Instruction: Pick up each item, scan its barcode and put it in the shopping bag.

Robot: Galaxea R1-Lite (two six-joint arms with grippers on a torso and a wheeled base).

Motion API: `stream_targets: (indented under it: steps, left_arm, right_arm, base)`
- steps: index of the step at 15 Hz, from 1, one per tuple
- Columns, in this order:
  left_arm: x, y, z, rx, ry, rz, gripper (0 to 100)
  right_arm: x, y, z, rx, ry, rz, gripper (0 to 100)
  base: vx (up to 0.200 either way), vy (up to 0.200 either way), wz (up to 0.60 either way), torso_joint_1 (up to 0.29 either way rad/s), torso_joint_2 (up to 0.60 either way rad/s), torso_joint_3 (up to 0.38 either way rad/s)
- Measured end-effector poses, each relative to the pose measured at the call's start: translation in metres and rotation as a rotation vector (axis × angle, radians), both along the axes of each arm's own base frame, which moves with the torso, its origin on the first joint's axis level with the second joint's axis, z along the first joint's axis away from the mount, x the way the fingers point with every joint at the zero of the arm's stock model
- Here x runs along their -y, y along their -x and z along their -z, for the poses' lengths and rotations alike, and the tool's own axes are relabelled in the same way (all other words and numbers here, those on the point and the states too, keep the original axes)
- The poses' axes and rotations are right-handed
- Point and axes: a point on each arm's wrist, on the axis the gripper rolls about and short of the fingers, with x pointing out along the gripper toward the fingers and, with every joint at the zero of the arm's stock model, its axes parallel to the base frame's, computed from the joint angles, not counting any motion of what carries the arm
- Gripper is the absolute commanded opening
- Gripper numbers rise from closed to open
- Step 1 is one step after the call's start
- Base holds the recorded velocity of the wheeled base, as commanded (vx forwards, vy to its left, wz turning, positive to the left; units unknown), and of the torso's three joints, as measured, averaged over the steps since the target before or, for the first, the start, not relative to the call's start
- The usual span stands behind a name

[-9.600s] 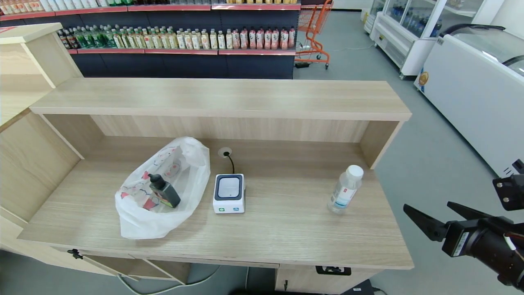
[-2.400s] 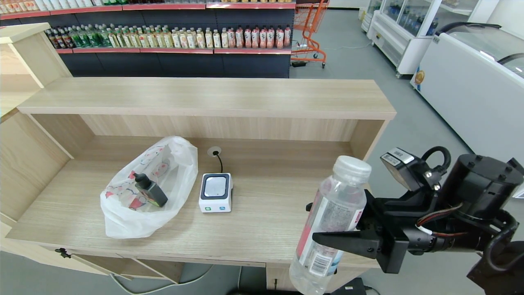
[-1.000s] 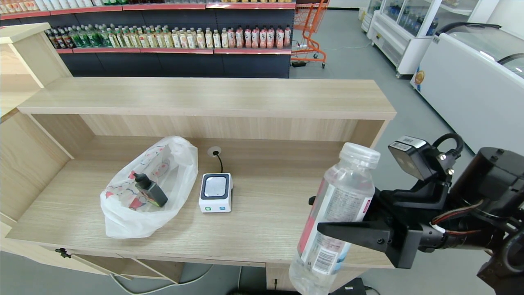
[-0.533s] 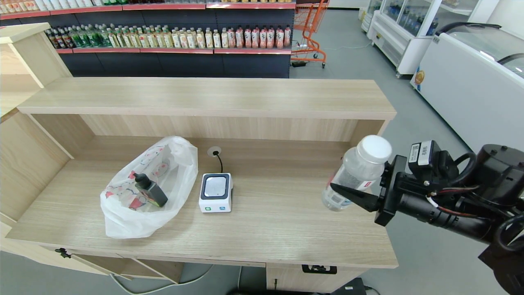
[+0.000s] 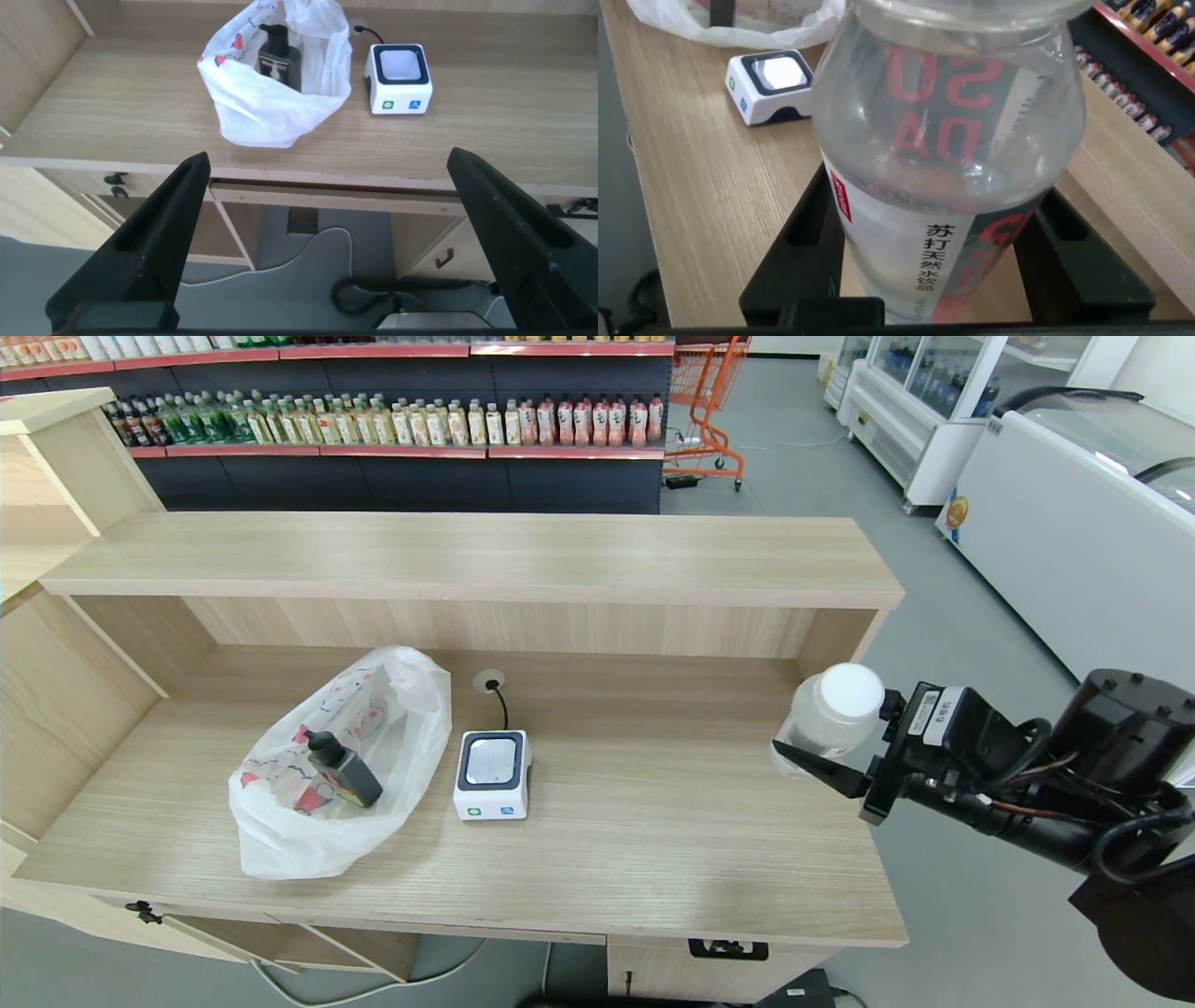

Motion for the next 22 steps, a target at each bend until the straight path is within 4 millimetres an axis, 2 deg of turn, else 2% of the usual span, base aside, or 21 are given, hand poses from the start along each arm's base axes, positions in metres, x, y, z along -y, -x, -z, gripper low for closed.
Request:
stream_targets:
  steps: [5, 9, 11, 13, 16, 22]
  left_arm:
    - [0.0, 0.0, 0.0, 0.0, 0.0, 0.0, 100]
    - [0.0, 0.0, 0.0, 0.0, 0.0, 0.0, 100]
    - [0.0, 0.0, 0.0, 0.0, 0.0, 0.0, 100]
    - [0.0, 0.0, 0.0, 0.0, 0.0, 0.0, 100]
    - [0.0, 0.0, 0.0, 0.0, 0.0, -0.001, 100]
    - [0.0, 0.0, 0.0, 0.0, 0.0, 0.0, 100]
  right_arm:
    - [0.015, 0.001, 0.001, 0.035, 0.001, 0.06, 0]
    - [0.025, 0.001, 0.009, -0.037, 0.006, 0.083, 0]
    - [0.029, -0.001, 0.005, -0.009, -0.004, 0.096, 0]
    - [0.029, -0.008, 0.0, 0.069, -0.022, 0.096, 0]
    - [0.026, -0.022, 0.003, 0.09, -0.019, 0.053, 0]
    - [0.023, -0.028, 0.007, 0.083, -0.015, 0.025, 0]
  base:
    - [0.0, 0.0, 0.0, 0.0, 0.0, 0.0]
    - [0.0, 0.0, 0.0, 0.0, 0.0, 0.0]
    - [0.0, 0.0, 0.0, 0.0, 0.0, 0.0]
    - [0.0, 0.0, 0.0, 0.0, 0.0, 0.0]
    - [0.0, 0.0, 0.0, 0.0, 0.0, 0.0]
    - [0.0, 0.0, 0.0, 0.0, 0.0, 0.0]
